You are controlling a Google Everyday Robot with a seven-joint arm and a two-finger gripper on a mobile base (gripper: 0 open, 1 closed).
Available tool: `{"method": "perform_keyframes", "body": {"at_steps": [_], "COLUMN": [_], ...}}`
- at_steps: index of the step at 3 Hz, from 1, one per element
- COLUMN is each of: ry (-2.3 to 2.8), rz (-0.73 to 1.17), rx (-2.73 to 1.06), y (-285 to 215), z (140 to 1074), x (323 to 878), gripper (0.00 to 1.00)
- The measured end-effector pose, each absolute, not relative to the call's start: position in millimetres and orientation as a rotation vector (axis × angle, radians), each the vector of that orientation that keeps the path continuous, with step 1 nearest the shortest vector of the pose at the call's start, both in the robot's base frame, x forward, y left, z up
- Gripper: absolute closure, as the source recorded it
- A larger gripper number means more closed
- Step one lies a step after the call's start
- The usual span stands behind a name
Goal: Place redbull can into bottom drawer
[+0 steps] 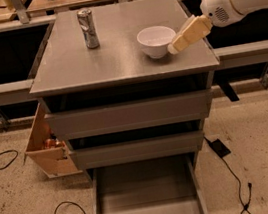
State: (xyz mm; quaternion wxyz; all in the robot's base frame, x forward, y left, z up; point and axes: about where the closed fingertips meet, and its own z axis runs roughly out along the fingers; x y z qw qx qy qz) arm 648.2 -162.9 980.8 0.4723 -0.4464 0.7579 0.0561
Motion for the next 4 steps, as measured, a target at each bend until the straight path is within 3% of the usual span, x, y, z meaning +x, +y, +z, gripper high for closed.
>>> {"method": "perform_keyframes", "body": {"at_steps": [1, 4], "ry": [1.807, 1.608], "rz": [0.190, 0.460], "rx": [-1.113, -0.892], "y": [-148, -9], "z": [976, 932], "x": [671, 864], "gripper": [0.00, 0.00]}}
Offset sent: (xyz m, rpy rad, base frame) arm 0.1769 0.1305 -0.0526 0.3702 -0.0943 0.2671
